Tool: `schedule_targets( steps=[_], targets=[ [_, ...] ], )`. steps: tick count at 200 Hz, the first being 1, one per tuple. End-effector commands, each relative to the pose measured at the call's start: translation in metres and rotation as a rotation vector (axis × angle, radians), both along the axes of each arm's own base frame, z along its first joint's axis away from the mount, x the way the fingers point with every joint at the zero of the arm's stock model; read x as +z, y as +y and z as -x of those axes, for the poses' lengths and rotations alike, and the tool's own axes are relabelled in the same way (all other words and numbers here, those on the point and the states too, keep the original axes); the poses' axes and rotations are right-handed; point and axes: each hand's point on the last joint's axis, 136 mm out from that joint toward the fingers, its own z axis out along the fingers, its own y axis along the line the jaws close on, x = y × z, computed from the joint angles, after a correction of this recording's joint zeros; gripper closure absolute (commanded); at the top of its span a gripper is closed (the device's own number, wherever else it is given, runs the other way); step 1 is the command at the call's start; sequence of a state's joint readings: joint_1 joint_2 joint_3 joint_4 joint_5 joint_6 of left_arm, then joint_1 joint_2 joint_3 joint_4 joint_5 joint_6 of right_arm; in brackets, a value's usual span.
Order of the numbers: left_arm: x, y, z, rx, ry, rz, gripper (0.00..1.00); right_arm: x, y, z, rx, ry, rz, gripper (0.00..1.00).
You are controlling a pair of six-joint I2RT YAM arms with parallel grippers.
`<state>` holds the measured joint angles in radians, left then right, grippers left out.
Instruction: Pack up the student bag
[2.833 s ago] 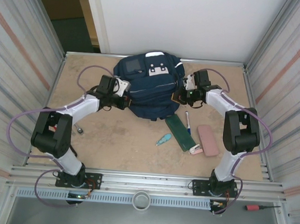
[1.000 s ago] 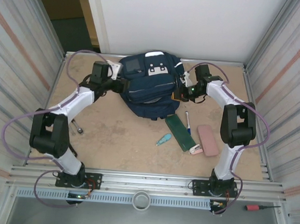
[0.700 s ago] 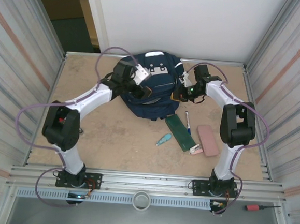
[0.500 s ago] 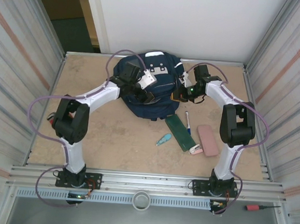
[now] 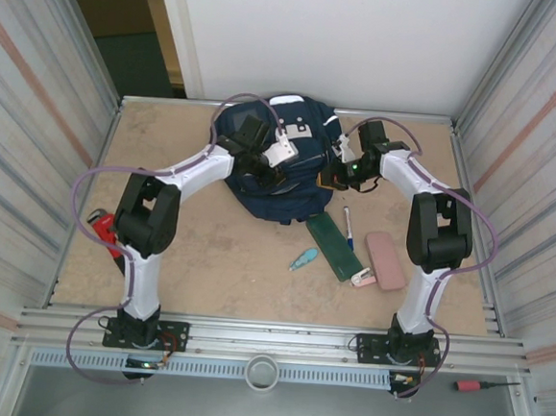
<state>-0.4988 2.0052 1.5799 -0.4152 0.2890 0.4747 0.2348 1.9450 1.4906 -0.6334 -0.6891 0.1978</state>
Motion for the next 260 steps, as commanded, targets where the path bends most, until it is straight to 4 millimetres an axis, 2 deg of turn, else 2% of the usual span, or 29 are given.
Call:
schedule_targets(
  steps=[1, 35, 51, 63, 68, 75, 110, 137, 159, 211, 260],
  targets=[
    [0.060, 0.001, -0.004, 0.033, -0.029, 0.169, 0.95, 0.016, -0.009, -0.001, -0.068, -0.047, 0.080, 0.81],
    [0.125, 0.024, -0.011, 0.072, -0.036, 0.443, 1.00, 0.022, -0.038, 0.015, -0.206, -0.145, 0.287, 0.52],
    [0.144, 0.033, -0.014, 0.062, -0.016, 0.527, 1.00, 0.020, -0.049, 0.035, -0.233, -0.180, 0.391, 0.40],
    [0.151, 0.037, -0.017, 0.055, -0.011, 0.549, 1.00, 0.011, -0.055, 0.054, -0.243, -0.184, 0.470, 0.33],
    [0.153, 0.039, -0.018, 0.055, -0.010, 0.552, 1.00, 0.006, -0.057, 0.062, -0.240, -0.184, 0.503, 0.24],
    [0.155, 0.040, -0.020, 0.056, -0.008, 0.555, 1.00, 0.000, -0.060, 0.074, -0.237, -0.179, 0.553, 0.17],
    [0.154, 0.045, -0.025, 0.067, 0.004, 0.571, 1.00, -0.028, -0.070, 0.123, -0.215, -0.122, 0.717, 0.00],
    [0.154, 0.044, -0.025, 0.067, 0.007, 0.575, 1.00, -0.044, -0.067, 0.150, -0.175, -0.072, 0.762, 0.01],
    [0.153, 0.045, -0.026, 0.074, 0.004, 0.571, 1.00, -0.056, -0.072, 0.160, -0.161, -0.039, 0.804, 0.01],
    [0.151, 0.047, -0.026, 0.080, -0.004, 0.563, 0.99, -0.084, -0.069, 0.169, -0.102, 0.043, 0.807, 0.00],
    [0.152, 0.048, -0.025, 0.077, -0.019, 0.554, 0.99, -0.102, -0.065, 0.170, -0.052, 0.077, 0.816, 0.15]
  ],
)
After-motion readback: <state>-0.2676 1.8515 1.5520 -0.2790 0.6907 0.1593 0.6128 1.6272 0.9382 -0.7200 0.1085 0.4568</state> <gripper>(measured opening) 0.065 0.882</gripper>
